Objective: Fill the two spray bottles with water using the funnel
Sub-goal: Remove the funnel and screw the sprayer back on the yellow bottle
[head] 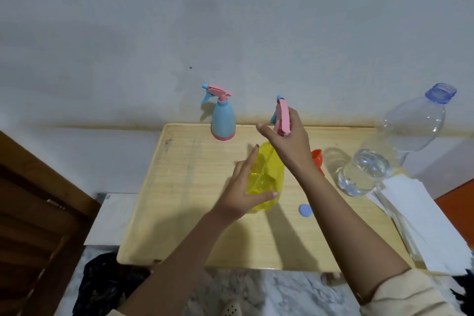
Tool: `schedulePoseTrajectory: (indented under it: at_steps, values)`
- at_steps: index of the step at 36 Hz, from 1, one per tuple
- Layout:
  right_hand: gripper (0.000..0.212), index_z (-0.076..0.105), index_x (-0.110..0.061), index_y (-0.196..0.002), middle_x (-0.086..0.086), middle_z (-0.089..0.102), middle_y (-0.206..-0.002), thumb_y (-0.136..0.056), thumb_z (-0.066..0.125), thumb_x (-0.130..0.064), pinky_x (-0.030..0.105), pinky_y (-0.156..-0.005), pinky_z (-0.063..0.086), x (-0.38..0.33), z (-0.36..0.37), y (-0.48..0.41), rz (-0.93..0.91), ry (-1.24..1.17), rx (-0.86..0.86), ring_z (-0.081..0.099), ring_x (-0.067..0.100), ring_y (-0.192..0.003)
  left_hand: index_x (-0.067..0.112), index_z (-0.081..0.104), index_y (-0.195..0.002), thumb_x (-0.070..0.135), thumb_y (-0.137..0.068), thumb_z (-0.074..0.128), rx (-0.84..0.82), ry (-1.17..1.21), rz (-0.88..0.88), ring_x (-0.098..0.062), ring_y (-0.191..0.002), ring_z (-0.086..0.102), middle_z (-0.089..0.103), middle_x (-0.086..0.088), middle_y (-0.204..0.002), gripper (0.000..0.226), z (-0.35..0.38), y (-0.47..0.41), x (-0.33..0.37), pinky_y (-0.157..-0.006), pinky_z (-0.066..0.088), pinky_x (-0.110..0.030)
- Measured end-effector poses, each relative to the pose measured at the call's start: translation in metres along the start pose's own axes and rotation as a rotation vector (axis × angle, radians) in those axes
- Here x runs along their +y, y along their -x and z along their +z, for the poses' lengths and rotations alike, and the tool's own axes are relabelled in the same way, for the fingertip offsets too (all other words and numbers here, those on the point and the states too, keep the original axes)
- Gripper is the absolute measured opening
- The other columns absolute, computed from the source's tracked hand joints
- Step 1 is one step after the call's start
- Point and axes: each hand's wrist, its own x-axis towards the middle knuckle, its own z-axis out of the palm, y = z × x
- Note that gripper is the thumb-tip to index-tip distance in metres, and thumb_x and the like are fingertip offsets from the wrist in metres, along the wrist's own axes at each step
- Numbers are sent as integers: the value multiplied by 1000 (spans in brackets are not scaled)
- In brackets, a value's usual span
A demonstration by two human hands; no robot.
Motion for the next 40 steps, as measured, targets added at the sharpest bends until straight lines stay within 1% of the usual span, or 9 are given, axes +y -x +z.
schedulePoseTrajectory:
  at_steps: [4, 6, 9, 13, 19, 24, 29, 34, 40]
  values:
    - [23, 54, -12, -99, -10, 57, -81, -85, 63, -28, 34, -72, 49, 0, -5, 13, -11, 23, -53, 57, 15, -77, 65, 8, -137, 40, -70, 80, 31, -9, 13, 13, -129, 30, 30, 30, -139, 101, 13, 30, 4, -107, 29, -21]
    - [13, 50, -12, -86, -6, 55, -75, -86, 59, -22, 29, -66, 45, 1, -5, 24, -22, 43, -60, 54, 16, -70, 65, 9, -136, 41, -70, 80, 37, 2, 4, 17, -130, 27, 27, 36, -139, 99, 18, 45, 6, -108, 28, -20]
    - [10, 48, -14, -78, 8, 59, -79, -85, 55, -11, 17, -60, 39, 2, -4, 47, -9, 7, -57, 54, 21, -73, 54, 14, -143, 50, -71, 74, -6, -17, -32, 6, -136, 27, 33, 18, -145, 94, 18, 66, 3, -113, 27, -27]
    - [4, 49, -15, -75, 7, 55, -77, -73, 48, -19, 30, -66, 37, 9, 1, 77, 24, 46, -117, 52, 26, -77, 42, 25, -145, 64, -63, 68, -123, -167, -151, -2, -141, 19, 25, 8, -151, 95, 6, 101, -12, -116, 21, -27]
    - [27, 51, 6, -76, 24, 58, -78, -69, 41, -18, 42, -67, 43, 18, 17, 124, 95, 135, -247, 52, 37, -74, 8, 55, -127, 86, -50, 40, -209, -403, -355, -10, -109, 46, 52, -7, -121, 111, -19, 151, -44, -82, 28, -11]
    - [11, 46, -3, -69, 13, 49, -68, -80, 47, -4, 32, -56, 31, 31, 35, 156, 233, 167, -354, 42, 23, -63, -1, 53, -121, 37, -94, 55, -273, -535, -522, -28, -111, 51, 53, -21, -123, 47, -22, 176, -60, -84, 35, -28]
    - [27, 31, -13, -59, 2, 35, -59, -82, 43, -4, 27, -50, 22, 35, 53, 172, 341, 149, -386, 29, 16, -54, 2, 49, -125, 37, -94, 55, -303, -562, -569, -32, -108, 55, 55, -16, -116, 47, -24, 182, -84, -78, 41, -32]
    - [25, 29, -13, -61, 3, 34, -61, -82, 42, -6, 29, -50, 21, 29, 63, 176, 417, 174, -429, 28, 18, -56, 6, 46, -92, 36, -95, 53, -313, -597, -595, -34, -80, 51, 43, -9, -77, 32, -30, 184, -90, -66, 37, -37]
    - [24, 61, 2, -86, 15, 50, -69, -84, 44, -14, 43, -74, 49, 30, 73, 182, 468, 123, -424, 48, 27, -70, -7, 50, -111, 31, -95, 53, -297, -603, -596, -37, -106, 52, 53, -26, -115, 41, -36, 186, -88, -87, 43, -41]
